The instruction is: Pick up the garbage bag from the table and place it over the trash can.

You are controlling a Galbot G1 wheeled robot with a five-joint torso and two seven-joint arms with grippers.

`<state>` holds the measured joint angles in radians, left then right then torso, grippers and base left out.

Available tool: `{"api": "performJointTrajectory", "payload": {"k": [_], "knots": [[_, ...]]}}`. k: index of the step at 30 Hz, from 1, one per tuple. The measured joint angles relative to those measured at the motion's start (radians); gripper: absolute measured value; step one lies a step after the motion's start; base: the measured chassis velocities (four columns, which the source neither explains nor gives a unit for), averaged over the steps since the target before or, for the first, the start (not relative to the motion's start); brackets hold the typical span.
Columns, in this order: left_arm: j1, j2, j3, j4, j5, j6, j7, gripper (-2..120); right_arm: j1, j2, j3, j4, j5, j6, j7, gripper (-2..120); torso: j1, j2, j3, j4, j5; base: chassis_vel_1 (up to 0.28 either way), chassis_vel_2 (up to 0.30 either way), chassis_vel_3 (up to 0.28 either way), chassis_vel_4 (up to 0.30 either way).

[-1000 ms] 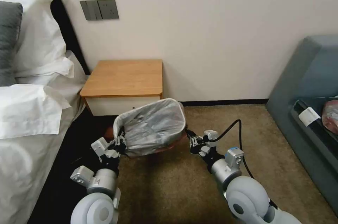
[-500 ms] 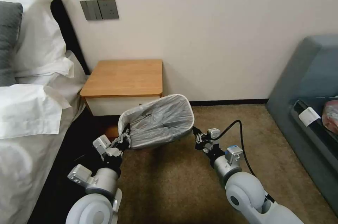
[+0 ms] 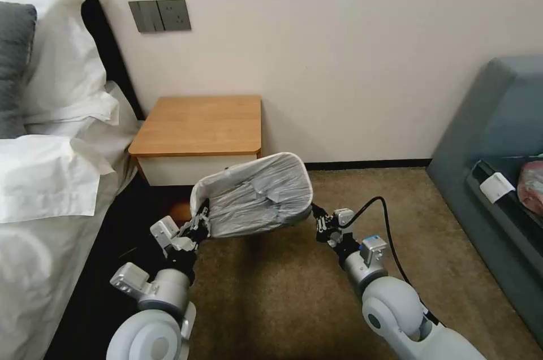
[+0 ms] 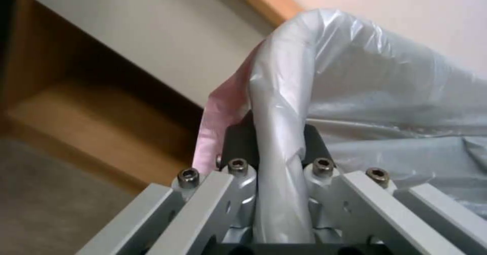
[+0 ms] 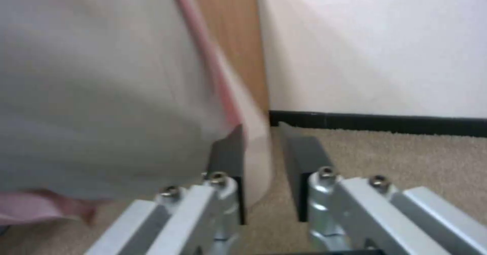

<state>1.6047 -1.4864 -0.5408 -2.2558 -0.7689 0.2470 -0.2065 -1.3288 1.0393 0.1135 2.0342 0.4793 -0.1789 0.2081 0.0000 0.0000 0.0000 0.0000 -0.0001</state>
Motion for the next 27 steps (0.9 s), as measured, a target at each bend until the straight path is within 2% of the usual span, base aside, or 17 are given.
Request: {"api": "performJointTrajectory", "payload": {"k": [3, 4, 7, 8, 11, 12, 14, 15, 18, 19, 20, 21, 22, 25, 26, 27], "knots": [[-0.015, 0.013, -0.014, 0.023, 0.020, 0.008, -0.017, 7, -0.058, -0.039, 0.037, 0.049, -0.019, -0.007, -0.027, 36, 0.000, 0.000, 0.000, 0.0000, 0.0000, 0.000, 0.000, 0.000, 0.000], [-0.015, 0.013, -0.014, 0.023, 0.020, 0.008, -0.017, 7, -0.058, -0.039, 0.037, 0.049, -0.019, -0.007, -0.027, 36, 0.000, 0.000, 0.000, 0.0000, 0.0000, 0.000, 0.000, 0.000, 0.000], [-0.020, 0.013, -0.014, 0.048, 0.068, 0.014, -0.026, 7, -0.111, -0.077, 0.079, 0.093, -0.027, -0.008, -0.053, 53, 0.000, 0.000, 0.000, -0.0002, 0.0001, 0.000, 0.000, 0.000, 0.000], [-0.020, 0.013, -0.014, 0.048, 0.068, 0.014, -0.026, 7, -0.111, -0.077, 0.079, 0.093, -0.027, -0.008, -0.053, 53, 0.000, 0.000, 0.000, -0.0002, 0.0001, 0.000, 0.000, 0.000, 0.000], [-0.014, 0.017, -0.002, 0.083, 0.181, 0.006, -0.001, 7, -0.109, -0.088, 0.122, 0.128, -0.057, 0.027, -0.082, 65, 0.000, 0.000, 0.000, -0.0002, 0.0002, 0.000, 0.000, 0.000, 0.000], [-0.014, 0.017, -0.002, 0.083, 0.181, 0.006, -0.001, 7, -0.109, -0.088, 0.122, 0.128, -0.057, 0.027, -0.082, 65, 0.000, 0.000, 0.000, -0.0002, 0.0002, 0.000, 0.000, 0.000, 0.000], [-0.009, 0.030, 0.009, 0.105, 0.274, -0.015, 0.029, 7, -0.078, -0.114, 0.149, 0.156, -0.112, 0.083, -0.130, 71, 0.000, 0.000, 0.000, 0.0000, 0.0000, 0.000, 0.000, 0.000, 0.000], [-0.009, 0.030, 0.009, 0.105, 0.274, -0.015, 0.029, 7, -0.078, -0.114, 0.149, 0.156, -0.112, 0.083, -0.130, 71, 0.000, 0.000, 0.000, 0.0000, 0.0000, 0.000, 0.000, 0.000, 0.000], [-0.002, 0.050, 0.020, 0.118, 0.394, -0.048, 0.076, 7, -0.025, -0.184, 0.151, 0.191, -0.171, 0.144, -0.202, 57, 0.000, 0.000, 0.000, 0.0000, 0.0000, 0.000, 0.000, 0.000, 0.000], [-0.002, 0.050, 0.020, 0.118, 0.394, -0.048, 0.076, 7, -0.025, -0.184, 0.151, 0.191, -0.171, 0.144, -0.202, 57, 0.000, 0.000, 0.000, 0.0000, 0.0000, 0.000, 0.000, 0.000, 0.000], [0.000, 0.054, 0.024, 0.119, 0.437, -0.059, 0.093, 7, 0.000, -0.221, 0.138, 0.206, -0.180, 0.147, -0.229, 50, 0.000, 0.000, 0.000, 0.0000, 0.0001, 0.000, 0.000, 0.000, 0.000], [0.001, 0.057, 0.027, 0.119, 0.467, -0.067, 0.103, 7, 0.030, -0.253, 0.115, 0.217, -0.182, 0.143, -0.243, 44, 0.000, 0.000, 0.000, -0.0001, 0.0001, 0.000, 0.000, 0.000, 0.000], [0.001, 0.057, 0.027, 0.119, 0.467, -0.067, 0.103, 7, 0.030, -0.253, 0.115, 0.217, -0.182, 0.143, -0.243, 44, 0.000, 0.000, 0.000, -0.0001, 0.0001, 0.000, 0.000, 0.000, 0.000], [0.002, 0.059, 0.034, 0.120, 0.551, -0.093, 0.126, 7, 0.165, -0.345, 0.011, 0.235, -0.173, 0.086, -0.273, 32, 0.000, 0.000, 0.000, -0.0001, 0.0001, 0.000, 0.000, 0.000, 0.000], [0.002, 0.059, 0.034, 0.120, 0.551, -0.093, 0.126, 7, 0.165, -0.345, 0.011, 0.235, -0.173, 0.086, -0.273, 32, 0.000, 0.000, 0.000, -0.0001, 0.0001, 0.000, 0.000, 0.000, 0.000], [0.002, 0.060, 0.036, 0.120, 0.568, -0.098, 0.129, 7, 0.211, -0.363, -0.026, 0.235, -0.167, 0.066, -0.277, 26, 0.000, 0.000, 0.000, -0.0001, 0.0001, 0.000, 0.000, 0.000, 0.000]]}}
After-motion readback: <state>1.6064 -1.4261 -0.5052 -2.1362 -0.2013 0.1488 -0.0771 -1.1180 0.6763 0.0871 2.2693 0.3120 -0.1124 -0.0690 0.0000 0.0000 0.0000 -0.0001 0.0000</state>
